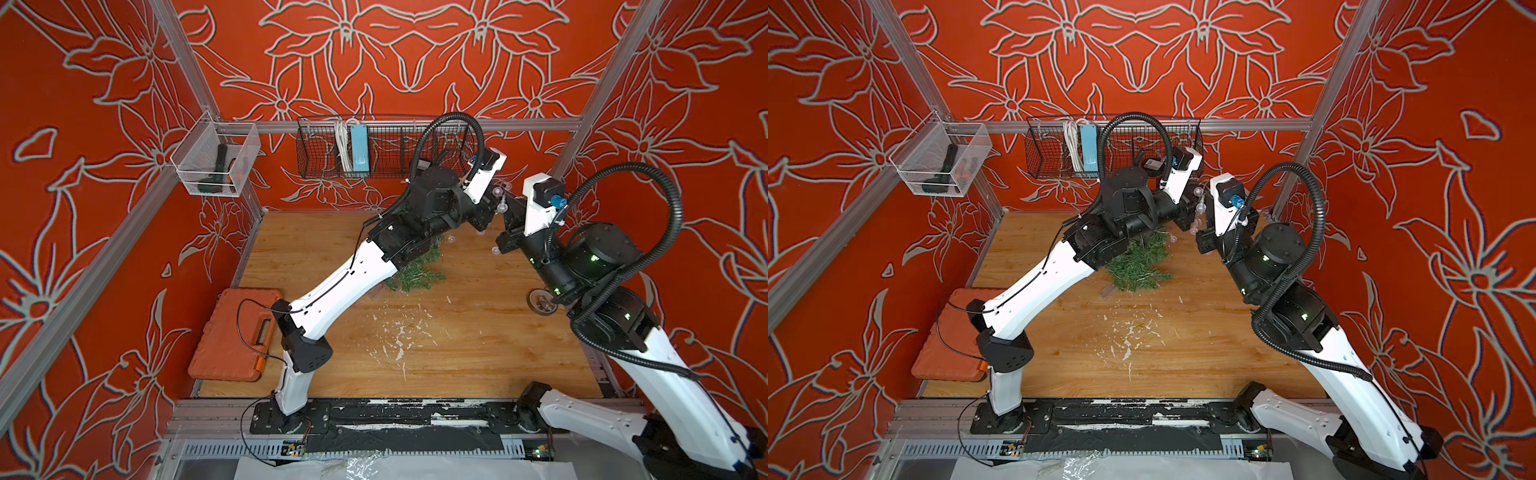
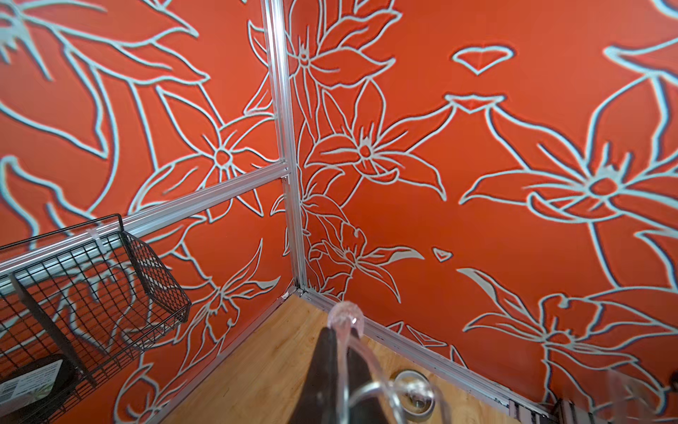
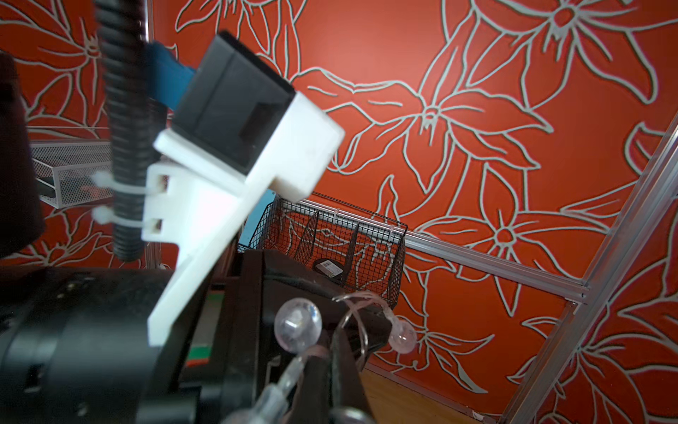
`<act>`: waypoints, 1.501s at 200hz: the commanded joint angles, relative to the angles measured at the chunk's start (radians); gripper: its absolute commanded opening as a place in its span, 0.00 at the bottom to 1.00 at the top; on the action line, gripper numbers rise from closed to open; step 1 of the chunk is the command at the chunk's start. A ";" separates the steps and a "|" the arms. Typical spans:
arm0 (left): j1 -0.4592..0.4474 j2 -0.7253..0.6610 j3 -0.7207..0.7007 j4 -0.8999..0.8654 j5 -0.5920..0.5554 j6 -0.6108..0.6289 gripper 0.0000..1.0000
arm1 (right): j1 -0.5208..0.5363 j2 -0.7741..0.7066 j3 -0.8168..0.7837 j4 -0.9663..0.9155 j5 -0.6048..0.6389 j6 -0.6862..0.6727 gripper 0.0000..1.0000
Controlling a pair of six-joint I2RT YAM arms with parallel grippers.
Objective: Remove string lights from the small christmas tree
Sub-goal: Remove the light string from the Christmas tree.
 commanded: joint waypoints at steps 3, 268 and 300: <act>0.027 0.036 0.026 0.099 0.053 -0.005 0.00 | -0.014 -0.007 -0.025 0.050 0.004 0.034 0.00; 0.310 0.224 0.105 0.550 0.469 -0.385 0.00 | -0.526 0.447 -0.035 0.364 -0.530 0.440 0.00; 0.299 0.217 0.105 0.500 0.487 -0.376 0.00 | -0.566 0.430 -0.096 0.382 -0.570 0.487 0.12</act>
